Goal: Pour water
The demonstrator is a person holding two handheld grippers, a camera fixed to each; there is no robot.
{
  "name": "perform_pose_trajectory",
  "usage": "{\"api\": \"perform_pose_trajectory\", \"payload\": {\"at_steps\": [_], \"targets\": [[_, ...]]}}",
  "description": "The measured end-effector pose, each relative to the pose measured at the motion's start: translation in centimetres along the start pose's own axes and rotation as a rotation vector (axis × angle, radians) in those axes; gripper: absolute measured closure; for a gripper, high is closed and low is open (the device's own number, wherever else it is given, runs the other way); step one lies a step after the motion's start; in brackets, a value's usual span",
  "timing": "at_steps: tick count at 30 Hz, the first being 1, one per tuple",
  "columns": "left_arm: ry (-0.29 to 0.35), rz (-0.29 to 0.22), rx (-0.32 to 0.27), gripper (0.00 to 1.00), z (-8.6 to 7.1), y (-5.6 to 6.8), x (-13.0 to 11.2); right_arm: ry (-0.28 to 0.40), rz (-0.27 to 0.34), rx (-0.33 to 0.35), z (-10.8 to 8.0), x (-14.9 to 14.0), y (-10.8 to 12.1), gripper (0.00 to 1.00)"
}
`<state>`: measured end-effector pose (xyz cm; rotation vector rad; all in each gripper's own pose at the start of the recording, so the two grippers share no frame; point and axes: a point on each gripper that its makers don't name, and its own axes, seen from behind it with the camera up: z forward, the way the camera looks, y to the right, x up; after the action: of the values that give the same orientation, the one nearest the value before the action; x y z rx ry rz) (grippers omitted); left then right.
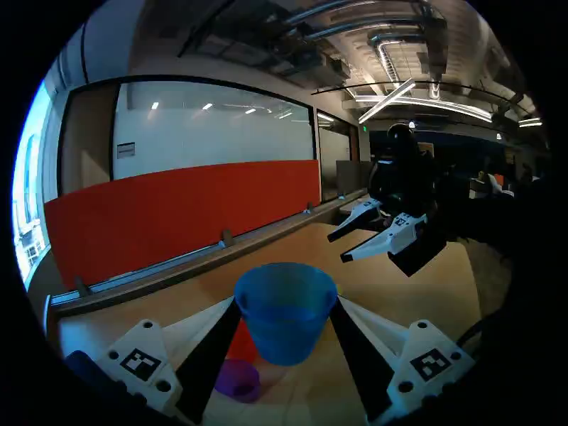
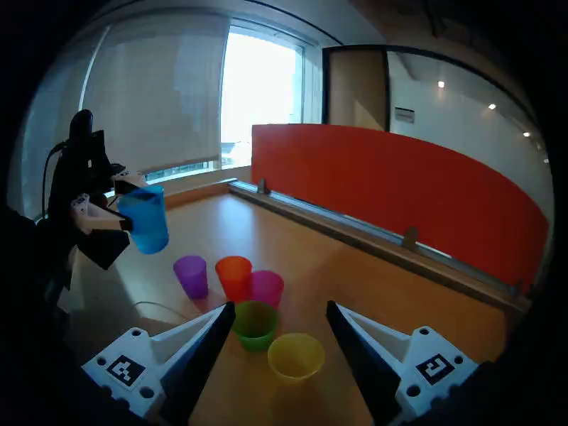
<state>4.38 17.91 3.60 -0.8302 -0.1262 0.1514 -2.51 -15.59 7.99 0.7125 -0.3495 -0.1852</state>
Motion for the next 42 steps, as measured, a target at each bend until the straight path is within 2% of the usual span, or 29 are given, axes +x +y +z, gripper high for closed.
{"api": "perform_pose_trajectory", "payload": {"at_steps": [8,18,42], "targets": [[0.082,-0.003,0.022,0.14,-0.6,-0.3,3.3,-0.03,0.002,0.026,1.7,-1.4,-0.3,0.0],[0.151,0.0,0.048,0.15,-1.4,-0.9,5.6,-0.079,-0.037,0.054,3.7,-3.2,-0.8,0.0],[0.147,0.009,0.088,0.14,-2.6,-2.1,5.7,-0.184,-0.065,0.135,8.0,-6.9,-2.7,0.0]]}}
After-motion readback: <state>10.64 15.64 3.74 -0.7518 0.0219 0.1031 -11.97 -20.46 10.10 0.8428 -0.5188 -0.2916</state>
